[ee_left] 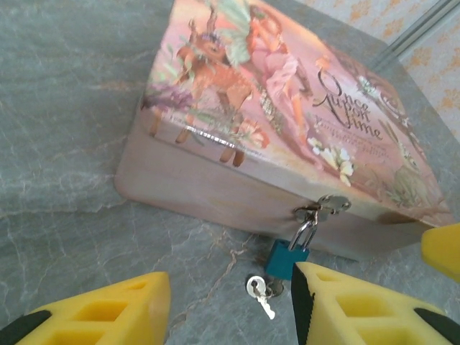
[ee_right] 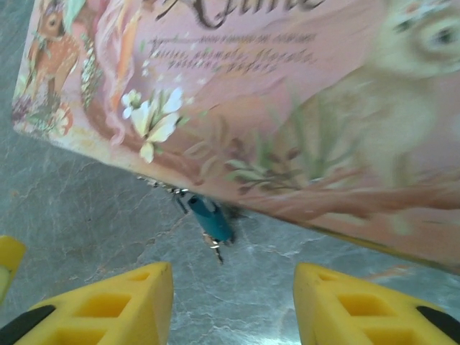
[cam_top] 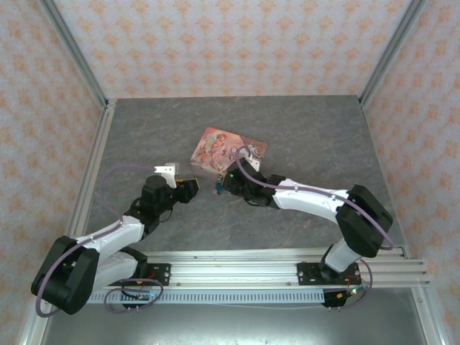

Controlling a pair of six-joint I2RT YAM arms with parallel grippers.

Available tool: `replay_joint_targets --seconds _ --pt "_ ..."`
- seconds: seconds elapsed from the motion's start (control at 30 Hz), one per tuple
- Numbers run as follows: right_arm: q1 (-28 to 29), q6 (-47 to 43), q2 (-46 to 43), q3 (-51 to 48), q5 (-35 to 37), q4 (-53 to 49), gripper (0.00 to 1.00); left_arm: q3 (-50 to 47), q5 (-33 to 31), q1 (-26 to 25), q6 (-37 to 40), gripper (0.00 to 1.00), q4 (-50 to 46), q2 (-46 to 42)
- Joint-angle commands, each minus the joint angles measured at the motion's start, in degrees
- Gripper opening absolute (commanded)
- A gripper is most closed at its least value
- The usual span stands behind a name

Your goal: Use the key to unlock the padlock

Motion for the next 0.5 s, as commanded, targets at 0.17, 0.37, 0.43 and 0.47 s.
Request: replay_joint_targets --seconds 0.17,0.37,0.43,0.47 --pt "1.99 -0.12 6.79 -6.18 2.13 17.62 0.42 9.34 9.36 2.57 -4.45 0.45 -1.21 9.63" --pt "2.12 -1.92 9.64 -7.03 2.82 23.83 0.42 12.53 10.08 3.72 -4.23 0.45 -2.08 11.85" --pt "2.2 -2.43 10.65 -6.84 2.71 24.61 0.42 12.78 10.29 4.24 -4.3 0.45 -2.1 12.42" --pt "2.25 -2.53 11.13 -6.83 2.72 24.87 0.42 12.73 10.42 4.52 -4.32 0.44 -2.03 12.43"
